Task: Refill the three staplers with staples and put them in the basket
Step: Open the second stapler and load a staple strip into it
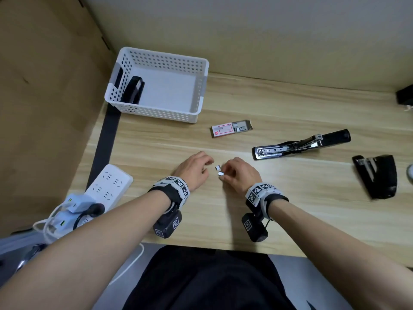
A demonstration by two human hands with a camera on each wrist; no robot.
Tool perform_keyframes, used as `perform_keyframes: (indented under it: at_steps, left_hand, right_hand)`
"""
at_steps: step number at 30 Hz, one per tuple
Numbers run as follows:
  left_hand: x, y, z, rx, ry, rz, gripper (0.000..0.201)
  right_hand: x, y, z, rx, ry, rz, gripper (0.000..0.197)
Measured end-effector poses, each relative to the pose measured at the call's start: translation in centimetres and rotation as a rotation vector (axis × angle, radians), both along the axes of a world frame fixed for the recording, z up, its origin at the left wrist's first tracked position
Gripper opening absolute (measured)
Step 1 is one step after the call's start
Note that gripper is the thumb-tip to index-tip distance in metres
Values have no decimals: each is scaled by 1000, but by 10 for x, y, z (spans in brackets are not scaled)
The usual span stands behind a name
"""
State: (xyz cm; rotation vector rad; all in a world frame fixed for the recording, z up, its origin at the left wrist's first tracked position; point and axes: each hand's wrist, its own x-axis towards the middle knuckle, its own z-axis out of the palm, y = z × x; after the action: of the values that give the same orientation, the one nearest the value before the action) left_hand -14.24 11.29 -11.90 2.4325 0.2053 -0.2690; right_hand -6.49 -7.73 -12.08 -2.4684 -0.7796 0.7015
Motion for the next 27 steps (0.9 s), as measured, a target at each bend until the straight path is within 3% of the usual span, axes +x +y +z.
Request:
perform_keyframes:
  at_steps: [6,13,18,27]
  left_hand:
    - [-2,3,6,-5,30,-36,29]
    - [1,4,10,17,60,-44,26]
    - [9,-1,14,27,45,-89,27]
    - [46,-40,16,403,-16,-403,26]
  right_hand:
    - [7,-8,0,-13,34,6,26]
    - [27,-2,13,-228,175,6,31]
    - [33,1,18,-240,174,28,31]
    - [46,-74,39,-191,152,-59,22]
